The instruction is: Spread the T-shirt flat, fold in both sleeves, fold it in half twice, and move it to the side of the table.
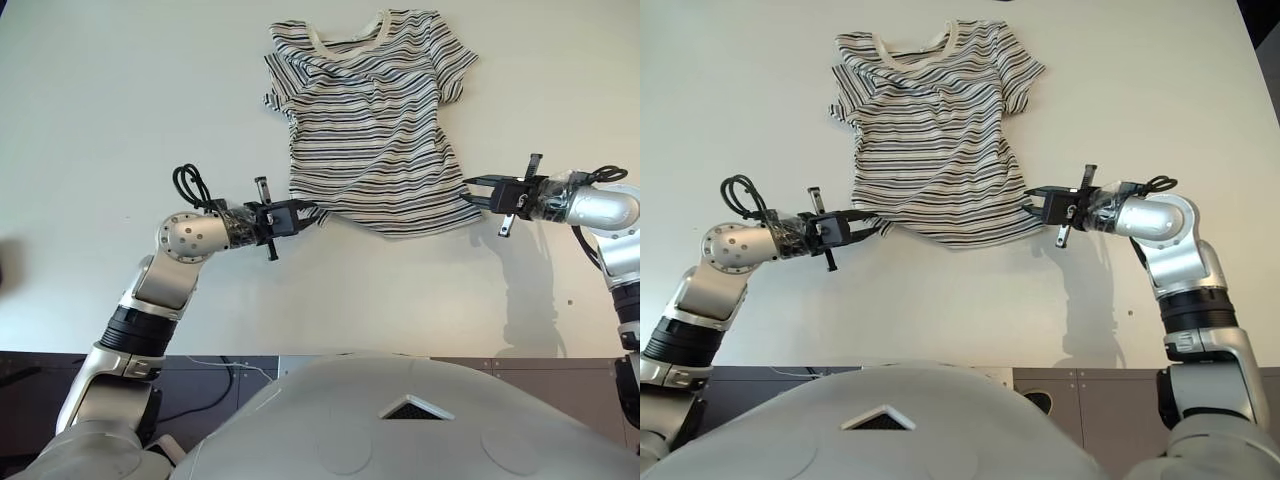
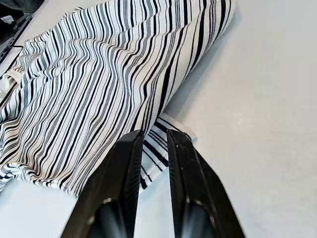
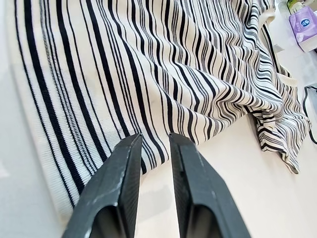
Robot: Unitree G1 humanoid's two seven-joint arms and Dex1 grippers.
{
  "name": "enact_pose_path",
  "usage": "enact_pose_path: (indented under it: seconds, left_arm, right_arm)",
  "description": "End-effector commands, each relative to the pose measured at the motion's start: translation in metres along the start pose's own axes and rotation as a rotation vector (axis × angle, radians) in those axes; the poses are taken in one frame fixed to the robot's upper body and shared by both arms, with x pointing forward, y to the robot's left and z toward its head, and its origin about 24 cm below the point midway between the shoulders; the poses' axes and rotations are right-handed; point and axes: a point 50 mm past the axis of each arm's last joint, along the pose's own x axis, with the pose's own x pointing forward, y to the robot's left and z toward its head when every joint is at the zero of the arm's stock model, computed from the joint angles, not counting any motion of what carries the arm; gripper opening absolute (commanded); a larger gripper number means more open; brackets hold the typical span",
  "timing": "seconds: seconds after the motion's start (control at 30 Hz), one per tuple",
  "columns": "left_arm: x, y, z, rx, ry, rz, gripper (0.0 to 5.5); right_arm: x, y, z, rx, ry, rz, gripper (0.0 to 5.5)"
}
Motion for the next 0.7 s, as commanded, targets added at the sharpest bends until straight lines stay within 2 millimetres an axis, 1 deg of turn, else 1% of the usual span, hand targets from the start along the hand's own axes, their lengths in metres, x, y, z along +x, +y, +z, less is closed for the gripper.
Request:
enact_pose_path:
  seconds: [0.03,0.1,0.17,0.33,0.4,0.47,0.53,0.6,0.7]
  left_arm:
    - [0.009,0.006,-0.001,0.057,0.017,0.012,0.86]
    - [0.01,0.012,-0.001,0.059,0.018,0.037,0.86]
    - [0.011,0.014,-0.001,0.063,0.023,0.041,0.86]
    - [0.011,0.003,-0.017,0.099,0.112,-0.035,0.86]
    - [0.005,-0.009,-0.026,0.151,0.162,-0.109,0.86]
    - [-0.006,-0.02,-0.038,0.222,0.216,-0.192,0.86]
    - [-0.016,-0.023,-0.046,0.273,0.247,-0.239,0.86]
    - [-0.025,-0.024,-0.046,0.299,0.242,-0.264,0.86]
    - [-0.04,-0.025,-0.039,0.327,0.197,-0.317,0.86]
  right_arm:
    - [0.006,-0.001,0.003,-0.011,-0.006,-0.011,0.99]
    - [0.006,0.003,0.002,-0.013,0.0,-0.005,0.99]
    - [0.007,0.007,0.0,-0.016,0.008,0.001,0.99]
    - [0.009,0.01,-0.001,-0.031,0.024,0.015,0.99]
    - [0.007,0.014,-0.007,-0.044,0.061,0.048,0.99]
    - [0.004,0.019,-0.012,-0.059,0.088,0.075,0.99]
    - [0.003,0.019,-0.009,-0.049,0.067,0.074,0.99]
    - [0.002,0.019,-0.005,-0.04,0.046,0.08,0.99]
    - [-0.001,0.024,-0.007,-0.046,0.063,0.124,0.99]
